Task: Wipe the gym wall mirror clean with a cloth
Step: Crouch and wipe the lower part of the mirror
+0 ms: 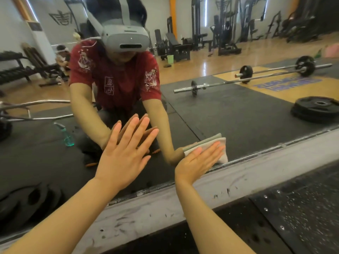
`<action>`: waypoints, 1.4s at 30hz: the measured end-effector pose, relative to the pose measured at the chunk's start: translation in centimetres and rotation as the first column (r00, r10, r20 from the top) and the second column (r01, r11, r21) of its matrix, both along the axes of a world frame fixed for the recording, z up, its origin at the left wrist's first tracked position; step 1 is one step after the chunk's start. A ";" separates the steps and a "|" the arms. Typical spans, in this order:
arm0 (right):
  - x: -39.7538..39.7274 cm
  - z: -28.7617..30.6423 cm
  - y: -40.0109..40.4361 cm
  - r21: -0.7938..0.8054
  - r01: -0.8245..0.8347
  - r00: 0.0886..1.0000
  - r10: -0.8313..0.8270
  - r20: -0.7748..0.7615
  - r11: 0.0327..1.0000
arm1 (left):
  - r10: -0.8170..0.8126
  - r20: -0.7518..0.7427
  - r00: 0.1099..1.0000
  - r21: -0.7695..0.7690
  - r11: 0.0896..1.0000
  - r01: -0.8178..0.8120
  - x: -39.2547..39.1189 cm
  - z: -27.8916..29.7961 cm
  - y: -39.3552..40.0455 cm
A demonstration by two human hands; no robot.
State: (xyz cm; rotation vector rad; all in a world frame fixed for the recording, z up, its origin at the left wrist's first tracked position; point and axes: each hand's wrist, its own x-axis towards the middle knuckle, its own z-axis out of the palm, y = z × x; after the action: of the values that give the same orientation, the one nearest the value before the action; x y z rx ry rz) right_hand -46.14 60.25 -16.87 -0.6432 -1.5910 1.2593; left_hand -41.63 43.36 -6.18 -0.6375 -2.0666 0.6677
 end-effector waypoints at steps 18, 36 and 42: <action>0.3 1.0 0.0 0.000 -0.058 0.998 0.058 -0.038 0.998 | 0.018 0.017 1.000 0.034 0.999 -0.018 0.7 -0.1 0.7; -0.1 10.1 3.8 0.373 -0.089 0.987 0.131 -0.090 0.924 | 0.009 0.116 0.993 0.190 0.981 -0.031 2.3 1.3 0.8; 0.1 10.8 3.0 0.356 -0.105 0.988 0.139 -0.070 0.928 | 0.067 0.064 0.996 0.454 0.886 -0.089 3.0 0.7 -0.3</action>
State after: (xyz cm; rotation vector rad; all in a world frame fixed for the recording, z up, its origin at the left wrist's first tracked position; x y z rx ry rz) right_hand -46.02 63.27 -6.09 -0.2574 -1.7419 1.0382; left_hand -38.61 43.06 -5.51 -0.2997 -2.1962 0.1888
